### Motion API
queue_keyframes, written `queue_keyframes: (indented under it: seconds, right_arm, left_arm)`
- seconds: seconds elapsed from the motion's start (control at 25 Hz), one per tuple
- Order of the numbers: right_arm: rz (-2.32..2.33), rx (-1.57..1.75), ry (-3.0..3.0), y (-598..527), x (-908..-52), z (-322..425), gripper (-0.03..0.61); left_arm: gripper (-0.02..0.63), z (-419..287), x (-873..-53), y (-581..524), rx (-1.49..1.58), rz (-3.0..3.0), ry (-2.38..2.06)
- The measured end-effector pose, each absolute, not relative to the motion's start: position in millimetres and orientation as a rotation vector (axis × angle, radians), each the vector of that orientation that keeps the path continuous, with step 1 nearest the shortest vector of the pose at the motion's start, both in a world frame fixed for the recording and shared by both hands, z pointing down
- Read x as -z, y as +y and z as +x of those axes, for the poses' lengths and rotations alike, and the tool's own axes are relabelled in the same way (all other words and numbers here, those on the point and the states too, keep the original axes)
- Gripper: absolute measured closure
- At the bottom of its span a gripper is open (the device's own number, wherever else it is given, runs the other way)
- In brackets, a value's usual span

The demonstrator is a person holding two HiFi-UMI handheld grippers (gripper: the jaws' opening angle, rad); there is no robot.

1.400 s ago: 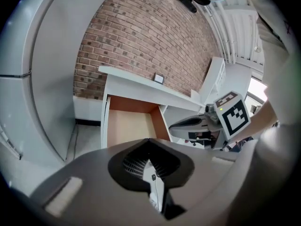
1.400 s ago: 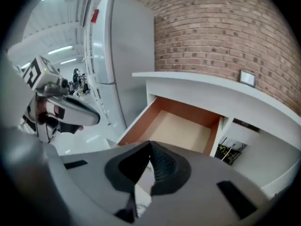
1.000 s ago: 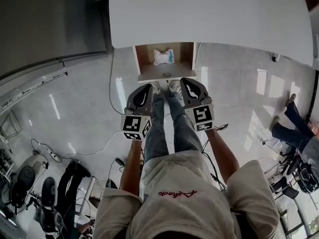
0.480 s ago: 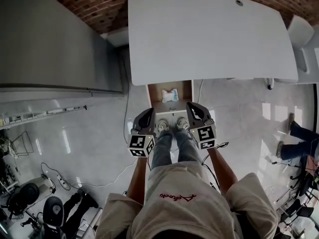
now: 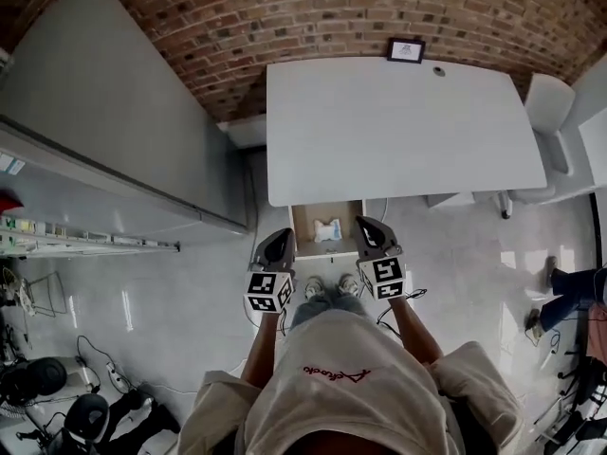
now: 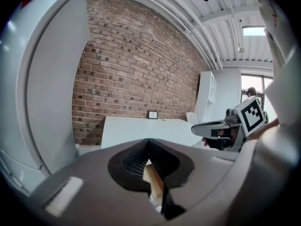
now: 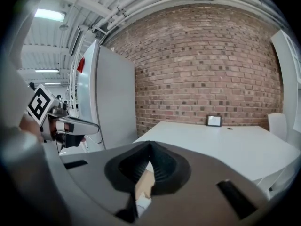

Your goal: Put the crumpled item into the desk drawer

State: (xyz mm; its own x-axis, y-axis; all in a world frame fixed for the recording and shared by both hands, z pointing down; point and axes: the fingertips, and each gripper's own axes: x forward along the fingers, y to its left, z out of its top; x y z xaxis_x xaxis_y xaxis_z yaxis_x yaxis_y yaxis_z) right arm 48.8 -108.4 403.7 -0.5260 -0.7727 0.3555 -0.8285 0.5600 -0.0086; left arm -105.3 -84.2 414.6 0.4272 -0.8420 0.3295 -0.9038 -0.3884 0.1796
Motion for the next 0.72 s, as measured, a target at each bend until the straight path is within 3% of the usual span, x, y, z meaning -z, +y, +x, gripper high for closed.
queue_keyframes:
  seconds: [0.72]
  right_arm:
    - [1.488, -0.110, -2.478, -127.3, -326.3, 88.4, 0.566]
  left_arm:
    - [0.604, -129.6, -336.0, -96.2, -0.189, 2.423, -1.644]
